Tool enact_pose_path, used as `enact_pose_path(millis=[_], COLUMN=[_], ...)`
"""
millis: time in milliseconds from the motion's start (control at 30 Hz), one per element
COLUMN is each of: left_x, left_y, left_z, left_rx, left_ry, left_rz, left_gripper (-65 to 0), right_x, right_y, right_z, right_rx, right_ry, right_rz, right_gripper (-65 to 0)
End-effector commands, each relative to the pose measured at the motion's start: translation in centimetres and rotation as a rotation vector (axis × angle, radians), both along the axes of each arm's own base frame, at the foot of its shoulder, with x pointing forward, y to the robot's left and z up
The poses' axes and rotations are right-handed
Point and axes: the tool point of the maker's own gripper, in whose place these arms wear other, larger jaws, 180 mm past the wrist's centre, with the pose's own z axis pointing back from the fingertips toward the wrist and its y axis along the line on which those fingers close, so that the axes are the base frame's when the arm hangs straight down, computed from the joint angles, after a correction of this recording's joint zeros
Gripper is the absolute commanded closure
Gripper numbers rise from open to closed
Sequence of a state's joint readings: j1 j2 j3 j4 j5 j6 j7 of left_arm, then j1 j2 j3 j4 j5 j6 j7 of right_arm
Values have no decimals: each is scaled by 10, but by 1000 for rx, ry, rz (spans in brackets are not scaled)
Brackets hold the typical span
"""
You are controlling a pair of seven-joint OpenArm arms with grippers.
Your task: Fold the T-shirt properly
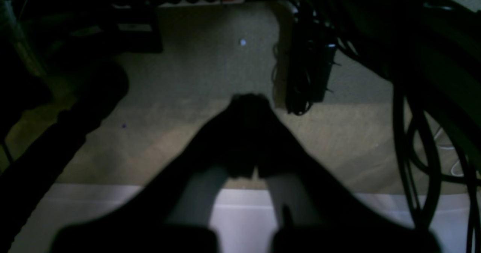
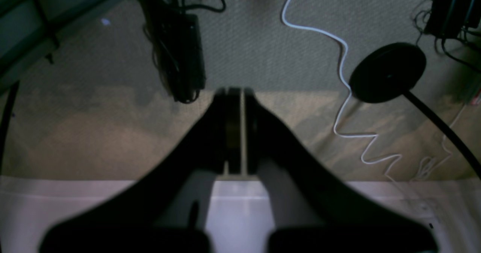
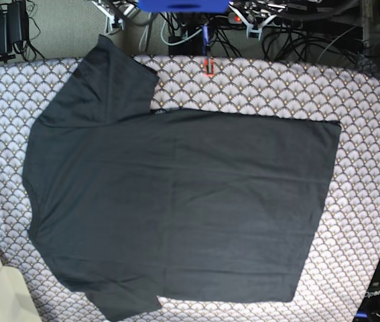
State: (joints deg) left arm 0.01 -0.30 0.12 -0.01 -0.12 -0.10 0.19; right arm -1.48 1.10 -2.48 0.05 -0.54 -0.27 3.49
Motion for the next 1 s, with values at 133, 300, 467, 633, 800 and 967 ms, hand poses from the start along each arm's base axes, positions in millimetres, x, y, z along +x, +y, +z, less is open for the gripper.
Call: enact_pose_path(millis=[133,300,467,633,800,967], left_x=[-2,-2,-2,-7,-25,-50], left_y=[1,1,1,-1,-2,-1], left_z=[0,0,0,0,1,9], left_rx=[1,-1,-1,-8,-15,-21], left_ry=[-1,0,0,5,-39,-160], left_rz=[3,1,1,0,-4,-3], left_gripper=[0,0,0,0,0,0], right_x=[3,3,3,-5,-19,-48], right_y=[1,1,1,1,-14,-26], right_z=[0,0,0,1,6,23], right_rx=[7,7,7,7,-11,-25], right_ry=[-27,-27,-27,-36,-147,-292], right_rz=[-8,-8,-8,-7,1,18], right_gripper=[0,0,0,0,0,0])
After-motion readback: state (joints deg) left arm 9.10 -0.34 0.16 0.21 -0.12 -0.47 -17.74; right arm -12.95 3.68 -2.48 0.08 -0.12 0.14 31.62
